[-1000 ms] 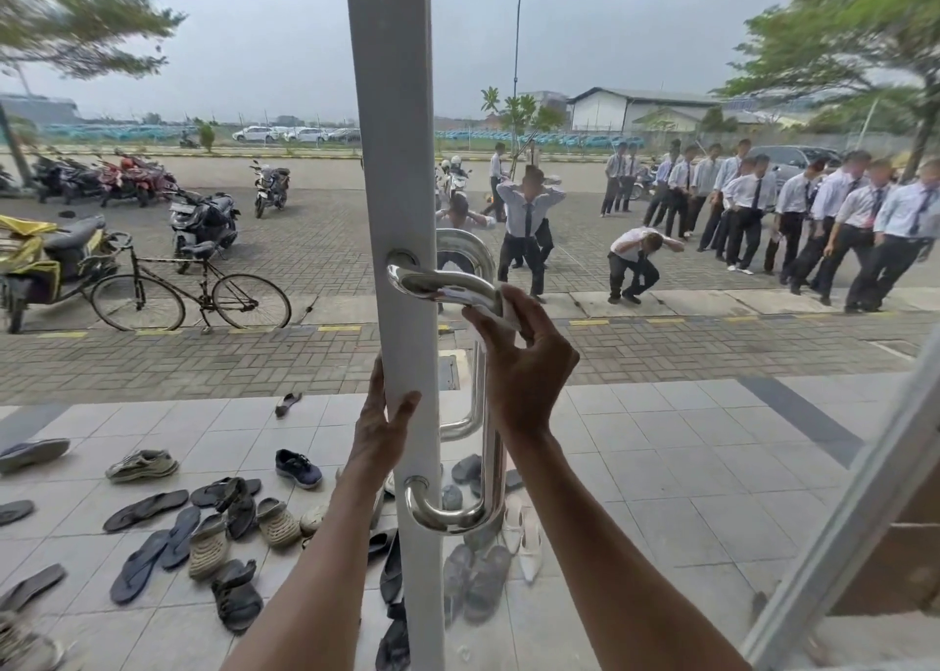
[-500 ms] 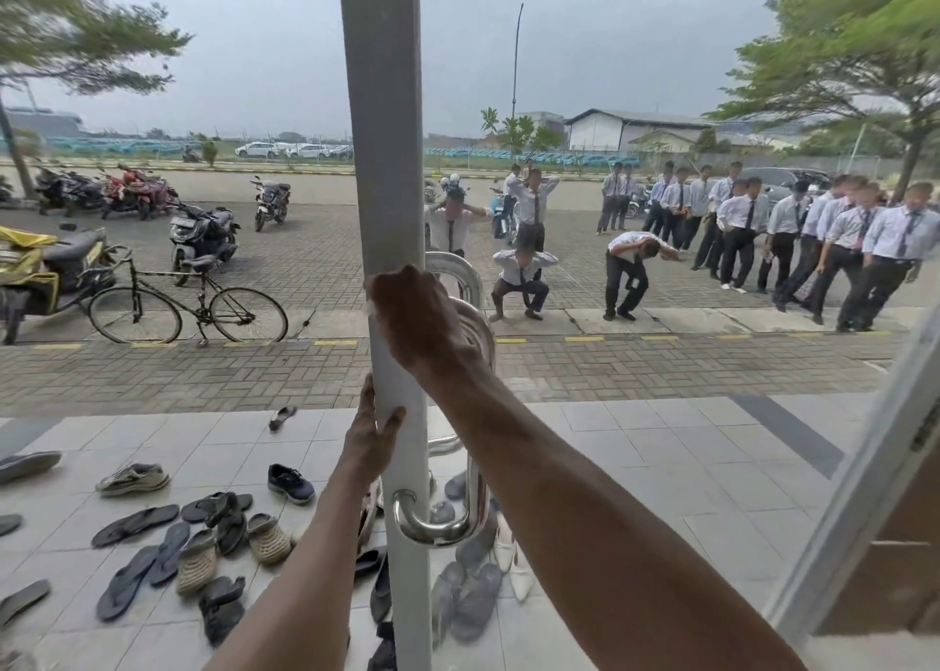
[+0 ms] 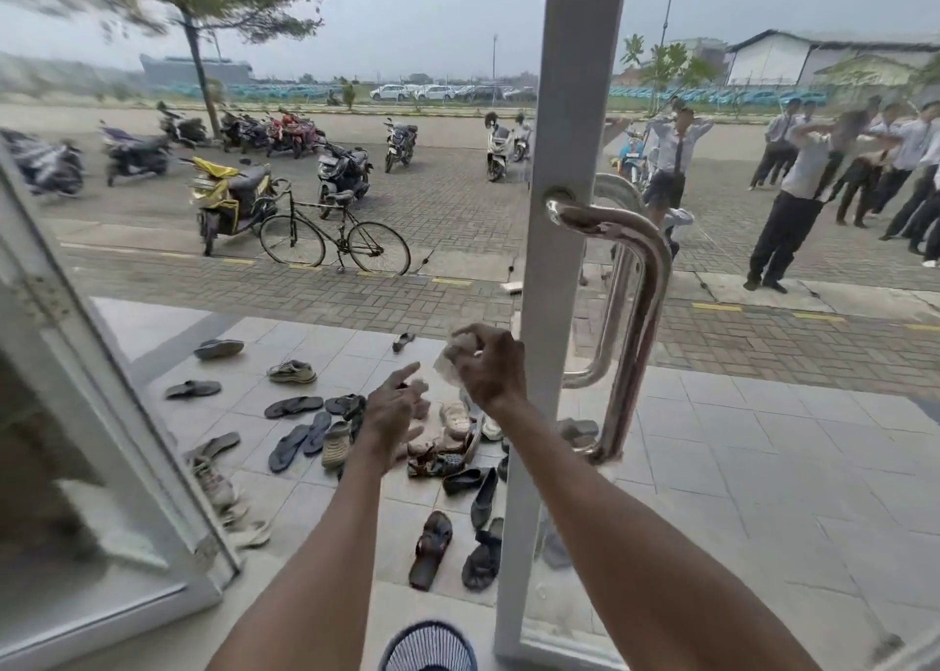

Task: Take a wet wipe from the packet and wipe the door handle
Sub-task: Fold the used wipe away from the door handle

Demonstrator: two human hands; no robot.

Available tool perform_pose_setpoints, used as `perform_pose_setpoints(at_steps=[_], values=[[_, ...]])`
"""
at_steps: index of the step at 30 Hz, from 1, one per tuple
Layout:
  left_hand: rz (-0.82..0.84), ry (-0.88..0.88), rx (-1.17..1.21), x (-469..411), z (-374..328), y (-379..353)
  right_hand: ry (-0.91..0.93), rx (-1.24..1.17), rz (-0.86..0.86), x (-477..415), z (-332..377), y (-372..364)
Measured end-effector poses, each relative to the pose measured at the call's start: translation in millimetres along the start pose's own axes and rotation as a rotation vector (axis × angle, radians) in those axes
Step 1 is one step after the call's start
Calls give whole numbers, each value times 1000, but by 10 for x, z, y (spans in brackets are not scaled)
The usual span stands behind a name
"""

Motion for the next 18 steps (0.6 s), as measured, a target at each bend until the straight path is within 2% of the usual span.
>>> perform_pose_setpoints(at_steps=[7,12,18], values=[[31,127,76,-152,869,311,-443,-347,100,860,-886,-1017],[64,228,53,-489,1954,302,-523,-397,191,1441,-1663,-1693],[-8,289,107,-1185,3637,373,-582,-390,333,2337,-2810,-2604]])
Point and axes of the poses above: each hand's wrist, its own x-axis away from the middle knuckle, its own y-axis out of the back of the hand, z = x × y, the point moved 3 cm from there along -x, towards the middle knuckle, and after that the axes turned 11 degrees about y, right-handed, at the moved point
